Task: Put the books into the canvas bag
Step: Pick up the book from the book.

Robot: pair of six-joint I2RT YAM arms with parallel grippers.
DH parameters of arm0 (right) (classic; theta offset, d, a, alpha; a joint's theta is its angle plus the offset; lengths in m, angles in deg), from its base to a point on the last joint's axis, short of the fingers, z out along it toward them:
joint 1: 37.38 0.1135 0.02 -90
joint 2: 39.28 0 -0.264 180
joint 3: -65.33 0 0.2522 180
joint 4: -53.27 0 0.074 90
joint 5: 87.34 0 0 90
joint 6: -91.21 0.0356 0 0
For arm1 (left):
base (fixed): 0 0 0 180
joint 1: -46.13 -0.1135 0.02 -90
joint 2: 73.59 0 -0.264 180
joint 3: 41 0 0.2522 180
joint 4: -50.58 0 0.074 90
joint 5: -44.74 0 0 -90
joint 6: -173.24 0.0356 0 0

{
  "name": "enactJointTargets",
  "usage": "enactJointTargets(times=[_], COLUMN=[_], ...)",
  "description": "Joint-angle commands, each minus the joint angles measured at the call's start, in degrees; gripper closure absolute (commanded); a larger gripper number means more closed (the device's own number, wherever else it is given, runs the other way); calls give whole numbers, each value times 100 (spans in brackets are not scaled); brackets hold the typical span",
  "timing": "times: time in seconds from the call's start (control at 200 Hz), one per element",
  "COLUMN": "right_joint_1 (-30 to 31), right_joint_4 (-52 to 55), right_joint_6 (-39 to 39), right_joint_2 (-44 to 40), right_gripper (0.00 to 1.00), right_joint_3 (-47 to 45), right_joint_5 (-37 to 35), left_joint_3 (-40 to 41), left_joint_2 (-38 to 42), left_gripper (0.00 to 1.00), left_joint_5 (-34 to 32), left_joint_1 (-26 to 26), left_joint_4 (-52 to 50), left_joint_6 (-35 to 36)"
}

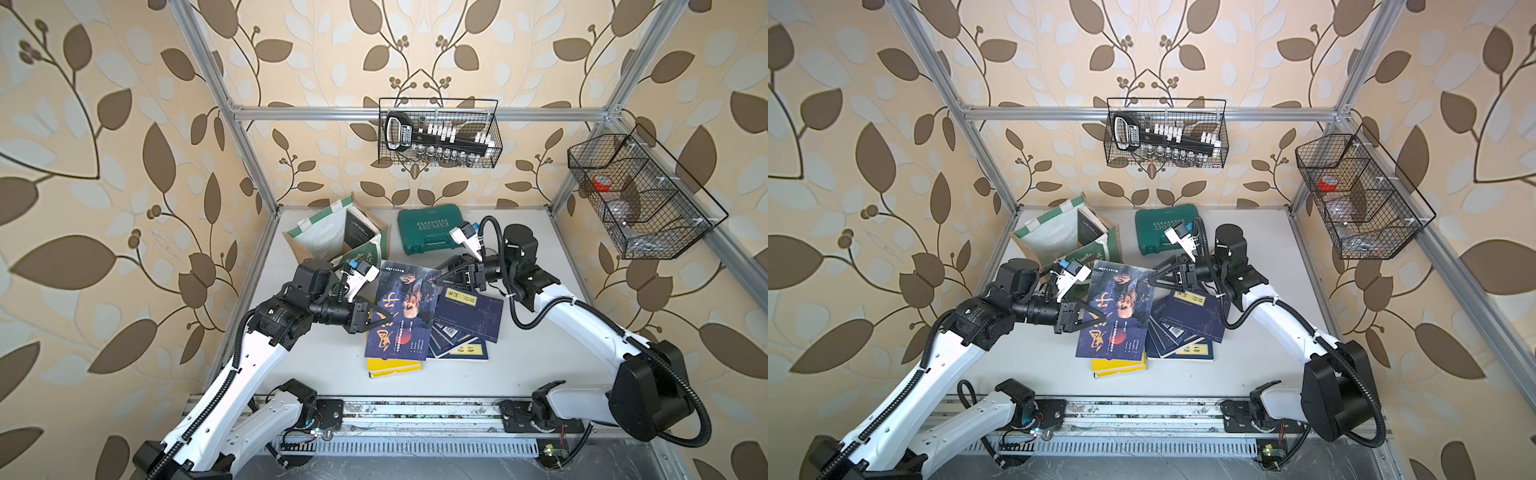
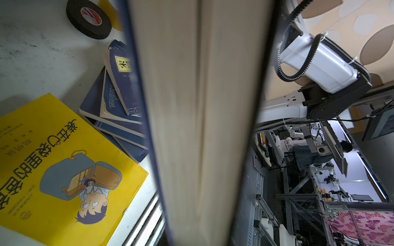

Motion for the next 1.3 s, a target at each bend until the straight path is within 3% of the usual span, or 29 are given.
enactJointTargets(times=[0.0, 0.255, 0.456, 0.606, 0.691, 0.776, 0.861, 0.931, 1.082, 1.297], right_joint_1=[130, 346, 448, 462, 457, 463, 461, 457, 453, 455], right_joint_4=[234, 384, 608, 710, 749, 757, 730, 716, 458, 472], right_joint_6=[-334, -540, -828, -929, -949, -932, -868, -810, -603, -413], right_joint_2=[-9, -85, -144, -138, -126, -140, -159, -199, -267, 237], right_gripper=[44, 43, 60, 81, 100, 100, 100, 100, 100, 100], right_joint_3=[60, 157, 229, 278, 321, 398, 530, 665, 1041, 2030], right_joint_5=[200, 261, 366, 376, 302, 94, -164, -436, -1014, -2475], left_joint_3=[-204, -235, -221, -176, -168, -216, -277, -325, -626, -1611], left_joint_2=[22, -84, -141, -182, -167, -116, -35, 44, 110, -226], left_gripper=[98, 97, 96, 94, 84, 55, 19, 2, 1, 1], left_joint_5=[368, 390, 362, 359, 258, 79, -495, -1095, -2530, -4786], left_joint_1=[-4, -4, -4, -4, -4, -4, -4, -4, -13, -30], left_joint_4=[243, 235, 252, 311, 323, 313, 292, 262, -94, -1300], left_joint_6=[231, 235, 235, 217, 218, 210, 120, -19, -337, -891])
